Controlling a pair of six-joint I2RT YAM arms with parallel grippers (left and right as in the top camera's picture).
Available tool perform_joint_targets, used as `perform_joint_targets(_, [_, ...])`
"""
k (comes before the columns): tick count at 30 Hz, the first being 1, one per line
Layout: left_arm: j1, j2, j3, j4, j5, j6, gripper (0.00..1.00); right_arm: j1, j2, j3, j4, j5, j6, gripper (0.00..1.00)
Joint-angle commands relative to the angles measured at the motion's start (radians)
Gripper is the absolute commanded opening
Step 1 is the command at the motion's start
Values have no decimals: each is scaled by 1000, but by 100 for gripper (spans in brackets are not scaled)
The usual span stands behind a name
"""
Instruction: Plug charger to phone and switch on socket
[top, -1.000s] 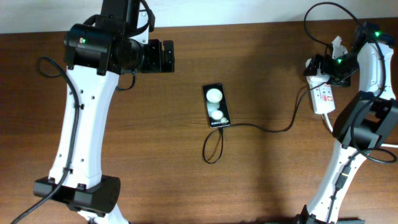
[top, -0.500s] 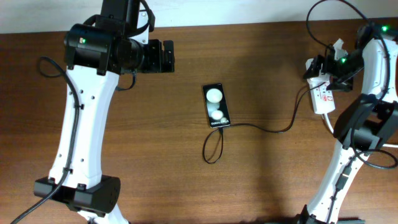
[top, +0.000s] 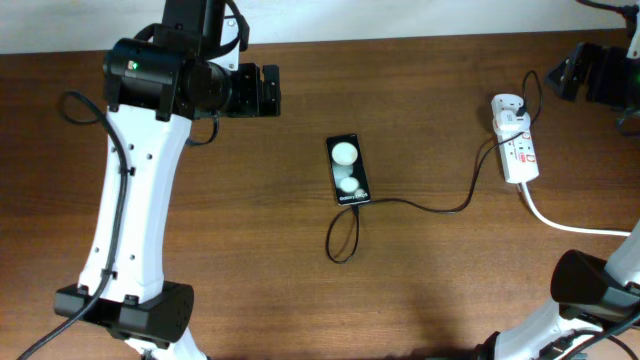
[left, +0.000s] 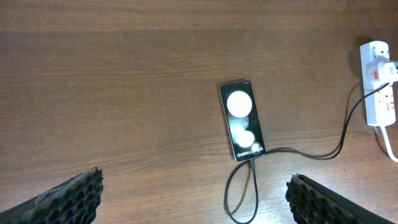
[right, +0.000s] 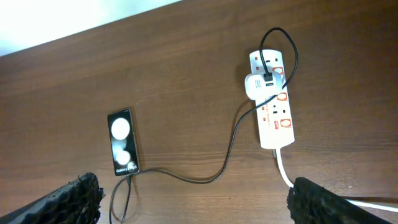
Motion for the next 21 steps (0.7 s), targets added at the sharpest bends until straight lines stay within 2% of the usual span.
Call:
perform_joint_targets(1, [7,-4,10,-1,-10,16,99,-5,7,3,-6,2,10,99])
perform_joint_targets(16, [7,-4,10,-1,-11,17,99,-5,7,3,-6,2,10,99])
perform_joint_targets(19, [5,-5,-15,14,-119,16,99,-5,7,3,-6,2,10,99])
perform_joint_targets(21, [5,-29,-73,70,-138,17,99,-5,7,3,-6,2,10,99])
